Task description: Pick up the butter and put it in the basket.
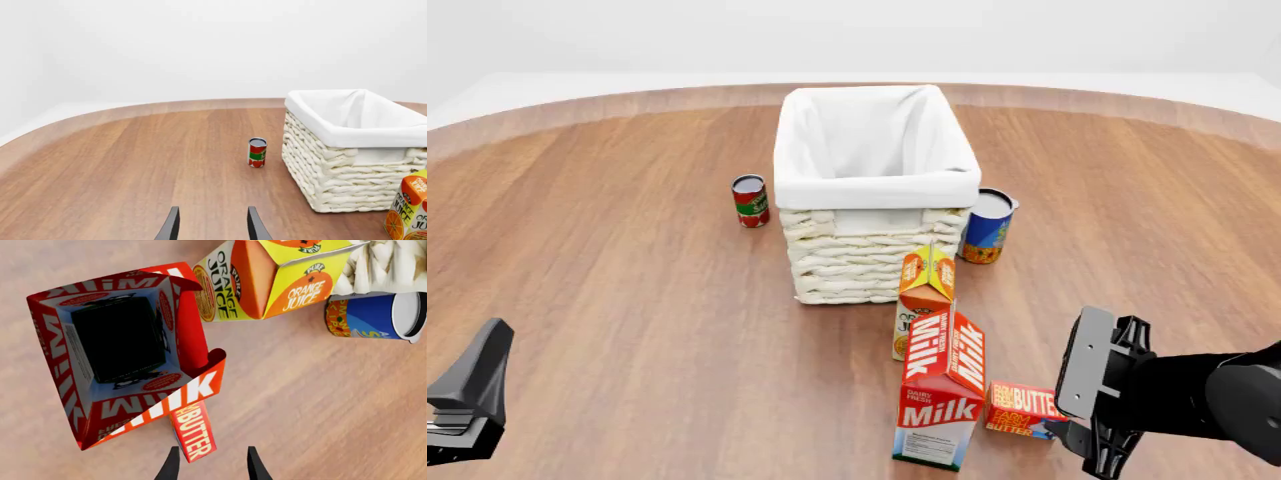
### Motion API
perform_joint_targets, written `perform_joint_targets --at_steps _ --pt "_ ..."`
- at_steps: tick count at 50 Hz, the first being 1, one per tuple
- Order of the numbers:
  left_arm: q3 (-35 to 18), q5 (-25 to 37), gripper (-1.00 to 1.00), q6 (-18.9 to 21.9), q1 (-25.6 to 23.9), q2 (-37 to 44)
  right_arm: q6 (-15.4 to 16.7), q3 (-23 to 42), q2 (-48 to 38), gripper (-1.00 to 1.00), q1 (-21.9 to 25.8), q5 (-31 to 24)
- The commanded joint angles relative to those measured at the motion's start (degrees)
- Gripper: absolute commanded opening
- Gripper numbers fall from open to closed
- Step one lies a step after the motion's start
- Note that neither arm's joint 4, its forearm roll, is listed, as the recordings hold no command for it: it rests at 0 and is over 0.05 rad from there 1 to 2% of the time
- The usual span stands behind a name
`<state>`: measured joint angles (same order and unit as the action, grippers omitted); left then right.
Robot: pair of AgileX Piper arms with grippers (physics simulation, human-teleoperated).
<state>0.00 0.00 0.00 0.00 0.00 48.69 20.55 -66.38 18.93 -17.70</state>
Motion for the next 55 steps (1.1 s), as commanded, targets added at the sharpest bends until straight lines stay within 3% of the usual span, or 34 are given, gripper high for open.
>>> perform_joint_targets --at_steps 1,27,28,29,55 --pt "0.0 0.0 1.0 0.0 0.0 0.0 0.4 -0.03 -0.48 1.0 -0.04 0.58" --pt "0.0 0.0 1.0 0.0 0.0 0.0 -2.79 0.62 -5.82 1.0 2.89 5.81" --pt "0.0 0.0 1.0 0.0 0.0 0.0 -4.38 0.68 -9.73 1.0 4.38 9.34" --pt "0.0 0.0 1.0 0.0 0.0 0.0 -4.51 0.77 -9.95 1.0 4.53 9.46" --pt "0.0 0.0 1.0 0.0 0.0 0.0 -5.78 0.36 -13.5 1.0 5.51 12.91"
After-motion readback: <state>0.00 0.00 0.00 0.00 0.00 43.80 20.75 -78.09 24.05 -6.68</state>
